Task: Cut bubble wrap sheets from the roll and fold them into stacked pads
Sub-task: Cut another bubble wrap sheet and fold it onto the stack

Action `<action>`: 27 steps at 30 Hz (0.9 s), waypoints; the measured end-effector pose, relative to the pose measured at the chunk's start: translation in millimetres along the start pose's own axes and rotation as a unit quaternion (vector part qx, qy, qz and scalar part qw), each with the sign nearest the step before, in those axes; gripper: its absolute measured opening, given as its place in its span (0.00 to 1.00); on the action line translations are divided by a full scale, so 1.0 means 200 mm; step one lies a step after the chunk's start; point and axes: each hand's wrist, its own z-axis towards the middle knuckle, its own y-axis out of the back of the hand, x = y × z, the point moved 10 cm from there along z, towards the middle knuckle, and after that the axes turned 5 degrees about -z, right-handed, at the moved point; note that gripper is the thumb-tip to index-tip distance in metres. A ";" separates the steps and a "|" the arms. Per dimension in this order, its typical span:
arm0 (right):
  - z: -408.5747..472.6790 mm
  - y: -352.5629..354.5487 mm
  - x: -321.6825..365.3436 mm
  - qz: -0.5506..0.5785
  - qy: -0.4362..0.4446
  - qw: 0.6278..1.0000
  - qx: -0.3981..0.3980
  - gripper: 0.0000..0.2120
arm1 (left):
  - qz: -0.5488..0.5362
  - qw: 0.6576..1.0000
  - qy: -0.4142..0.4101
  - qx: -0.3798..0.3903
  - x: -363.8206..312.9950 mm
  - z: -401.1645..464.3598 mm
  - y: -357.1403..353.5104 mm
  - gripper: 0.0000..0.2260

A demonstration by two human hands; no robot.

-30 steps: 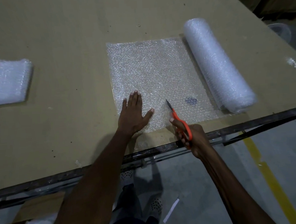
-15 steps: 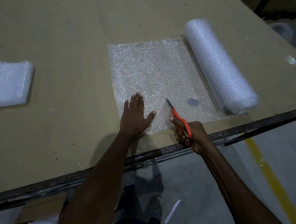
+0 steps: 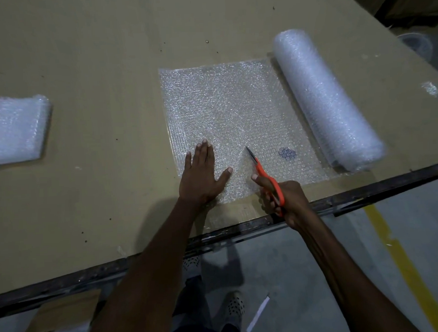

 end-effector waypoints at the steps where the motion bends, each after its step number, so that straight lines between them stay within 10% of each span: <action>1: 0.00 0.00 0.01 0.003 -0.001 1.000 0.002 0.20 | -0.001 1.000 0.000 0.000 0.00 0.00 0.00 0.40; 27: 0.06 -0.03 0.10 -0.004 0.020 1.000 -0.022 0.23 | 0.005 1.000 0.016 0.017 0.01 -0.01 -0.01 0.39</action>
